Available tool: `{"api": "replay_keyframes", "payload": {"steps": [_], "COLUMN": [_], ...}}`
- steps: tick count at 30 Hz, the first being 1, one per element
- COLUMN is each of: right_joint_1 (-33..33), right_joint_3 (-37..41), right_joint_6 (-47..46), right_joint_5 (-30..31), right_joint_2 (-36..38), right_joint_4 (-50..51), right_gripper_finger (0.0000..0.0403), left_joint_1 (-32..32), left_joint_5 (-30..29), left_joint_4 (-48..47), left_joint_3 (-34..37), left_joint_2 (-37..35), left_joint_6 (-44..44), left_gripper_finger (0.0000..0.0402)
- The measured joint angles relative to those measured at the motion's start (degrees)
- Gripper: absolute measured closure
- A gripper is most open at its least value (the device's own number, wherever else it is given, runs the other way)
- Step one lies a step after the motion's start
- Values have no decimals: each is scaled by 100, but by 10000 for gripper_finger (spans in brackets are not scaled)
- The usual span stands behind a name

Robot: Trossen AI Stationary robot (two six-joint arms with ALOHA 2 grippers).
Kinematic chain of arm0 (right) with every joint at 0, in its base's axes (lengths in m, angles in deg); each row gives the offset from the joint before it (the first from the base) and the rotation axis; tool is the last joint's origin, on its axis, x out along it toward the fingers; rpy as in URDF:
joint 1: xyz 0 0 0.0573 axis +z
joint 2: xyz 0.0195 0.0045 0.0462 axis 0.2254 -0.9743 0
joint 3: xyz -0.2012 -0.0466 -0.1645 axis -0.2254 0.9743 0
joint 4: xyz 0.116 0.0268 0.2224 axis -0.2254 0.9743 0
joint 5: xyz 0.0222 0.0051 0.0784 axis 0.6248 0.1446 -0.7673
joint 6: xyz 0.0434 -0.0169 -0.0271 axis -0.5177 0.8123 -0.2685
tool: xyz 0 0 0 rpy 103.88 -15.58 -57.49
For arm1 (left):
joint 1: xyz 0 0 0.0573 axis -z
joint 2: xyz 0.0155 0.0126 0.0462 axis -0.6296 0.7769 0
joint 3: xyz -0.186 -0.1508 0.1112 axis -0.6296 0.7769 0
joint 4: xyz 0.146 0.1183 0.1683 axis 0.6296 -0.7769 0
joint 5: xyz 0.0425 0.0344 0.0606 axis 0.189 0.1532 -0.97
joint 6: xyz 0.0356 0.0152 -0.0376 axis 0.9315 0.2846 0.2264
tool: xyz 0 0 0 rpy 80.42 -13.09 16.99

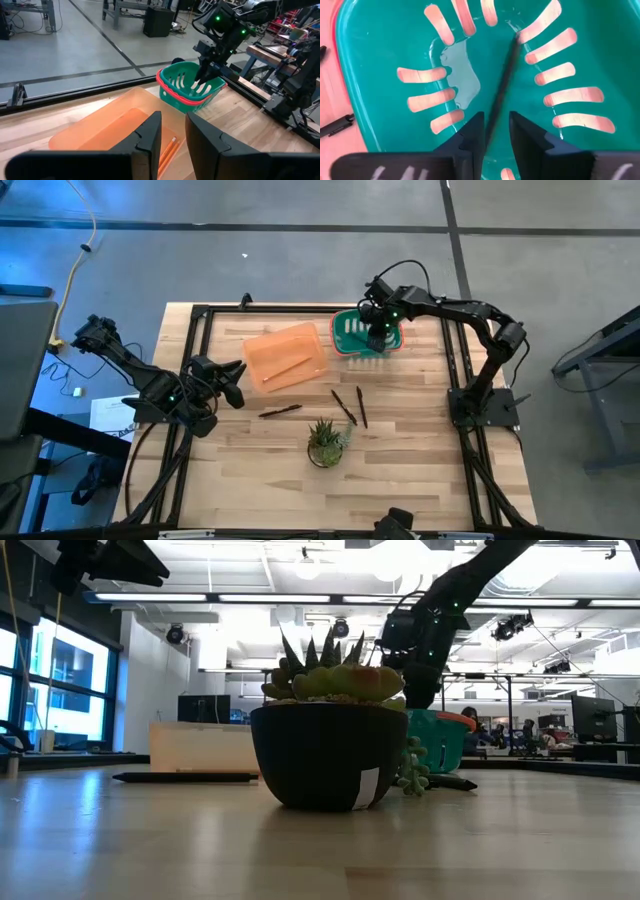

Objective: Sort pens & pencils
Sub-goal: Put the black pen into the green basket

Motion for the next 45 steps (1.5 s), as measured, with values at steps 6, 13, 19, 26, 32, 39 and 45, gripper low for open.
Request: {"api": "replay_keyframes", "payload": {"steps": [6,13,19,26,32,39,45], "right_joint_1": [0,0,0,43,248,498,644], "right_joint_3": [0,-103,-670,-1130,-1088,-1088,-1088], "right_joint_6": [-61,-283,-324,-538,-778,-1126,-1578], "right_joint_5": [2,4,-2,-266,-391,-352,-339], "right_joint_2": [1,1,1,7,10,128,363], "right_joint_4": [2,80,420,1247,1771,1740,1780], "right_gripper_finger": [311,311,311,311,311,311,311], "left_joint_1": [-1,-1,0,-2,0,-2,-2], "left_joint_5": [1,1,46,237,243,298,455], "left_joint_4": [-2,-2,-1,-4,-29,-107,-153], "left_joint_3": [0,0,0,0,0,0,0], "left_joint_2": [0,0,0,0,0,0,-2], "left_joint_6": [0,0,0,5,52,55,50], "left_gripper_finger": [325,325,325,325,325,325,325]}}
